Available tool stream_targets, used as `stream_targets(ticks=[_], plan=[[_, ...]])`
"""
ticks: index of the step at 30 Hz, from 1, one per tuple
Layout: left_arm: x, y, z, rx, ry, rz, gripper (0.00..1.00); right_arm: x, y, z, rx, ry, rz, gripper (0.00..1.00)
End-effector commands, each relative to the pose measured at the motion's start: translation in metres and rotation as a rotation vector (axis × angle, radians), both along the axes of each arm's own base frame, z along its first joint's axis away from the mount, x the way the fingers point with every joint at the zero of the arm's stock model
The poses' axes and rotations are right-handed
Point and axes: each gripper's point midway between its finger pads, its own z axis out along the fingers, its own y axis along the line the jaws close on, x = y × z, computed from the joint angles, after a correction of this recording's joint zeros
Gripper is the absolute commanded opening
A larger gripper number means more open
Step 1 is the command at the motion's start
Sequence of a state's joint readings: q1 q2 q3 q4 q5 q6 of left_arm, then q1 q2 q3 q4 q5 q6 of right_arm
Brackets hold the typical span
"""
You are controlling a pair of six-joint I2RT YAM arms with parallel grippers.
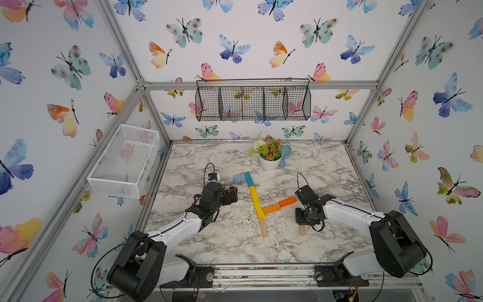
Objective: Assemble a giraffe with building blocks
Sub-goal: Pick up the building block from the center of the board.
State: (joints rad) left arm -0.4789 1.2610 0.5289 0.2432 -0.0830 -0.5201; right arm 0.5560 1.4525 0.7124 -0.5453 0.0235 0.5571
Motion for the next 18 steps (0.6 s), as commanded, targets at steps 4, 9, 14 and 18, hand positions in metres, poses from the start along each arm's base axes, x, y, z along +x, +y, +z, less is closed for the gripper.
stream_targets(ticks=[4, 9, 14, 18], plan=[[0.001, -0.001, 0.007, -0.005, -0.027, -0.005, 0.98, 0.008, 0.009, -0.001, -0.012, 0.01, 0.065, 0.19], [0.001, 0.0, 0.007, 0.002, -0.028, -0.002, 0.98, 0.038, 0.031, 0.009, 0.0, -0.05, 0.215, 0.17], [0.002, 0.003, 0.008, 0.008, -0.036, 0.007, 0.98, 0.049, 0.042, 0.023, 0.023, -0.114, 0.313, 0.15], [0.002, 0.001, 0.007, 0.003, -0.032, -0.001, 0.98, 0.057, 0.05, 0.028, 0.027, -0.139, 0.373, 0.15]])
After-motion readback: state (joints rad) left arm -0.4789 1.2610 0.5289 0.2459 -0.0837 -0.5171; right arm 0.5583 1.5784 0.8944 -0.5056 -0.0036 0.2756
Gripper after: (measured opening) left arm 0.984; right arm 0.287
